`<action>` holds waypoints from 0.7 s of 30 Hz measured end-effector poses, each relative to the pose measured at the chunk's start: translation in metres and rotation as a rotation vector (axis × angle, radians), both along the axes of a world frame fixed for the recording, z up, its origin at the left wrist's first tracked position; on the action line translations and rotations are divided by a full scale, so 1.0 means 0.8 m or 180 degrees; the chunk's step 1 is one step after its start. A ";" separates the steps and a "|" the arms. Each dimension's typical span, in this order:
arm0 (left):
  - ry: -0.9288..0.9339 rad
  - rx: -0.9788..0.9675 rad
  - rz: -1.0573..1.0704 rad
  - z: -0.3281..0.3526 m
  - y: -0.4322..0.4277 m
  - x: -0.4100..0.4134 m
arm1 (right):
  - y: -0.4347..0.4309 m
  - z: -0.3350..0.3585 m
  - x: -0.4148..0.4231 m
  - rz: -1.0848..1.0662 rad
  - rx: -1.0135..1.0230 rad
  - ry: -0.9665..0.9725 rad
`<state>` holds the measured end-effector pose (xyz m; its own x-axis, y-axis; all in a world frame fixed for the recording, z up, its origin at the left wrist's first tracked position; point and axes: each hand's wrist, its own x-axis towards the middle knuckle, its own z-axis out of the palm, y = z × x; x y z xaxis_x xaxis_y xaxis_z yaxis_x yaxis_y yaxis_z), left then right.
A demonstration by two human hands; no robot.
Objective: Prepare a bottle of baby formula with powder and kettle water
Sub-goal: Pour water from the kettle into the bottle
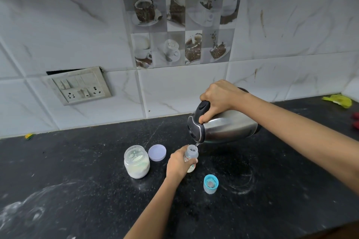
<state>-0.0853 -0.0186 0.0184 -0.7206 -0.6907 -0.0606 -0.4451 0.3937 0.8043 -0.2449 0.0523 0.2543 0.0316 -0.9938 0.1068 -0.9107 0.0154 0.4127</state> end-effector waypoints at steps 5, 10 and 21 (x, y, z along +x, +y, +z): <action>0.0023 -0.0007 0.0000 0.001 0.001 0.000 | -0.001 0.001 0.002 0.0011 0.0022 0.0023; 0.0001 -0.0046 -0.0004 0.002 0.001 0.000 | -0.002 0.004 0.005 -0.0010 0.0061 0.0036; -0.0036 -0.0069 -0.0011 0.004 0.002 0.001 | -0.003 0.008 0.007 -0.0013 0.0124 0.0121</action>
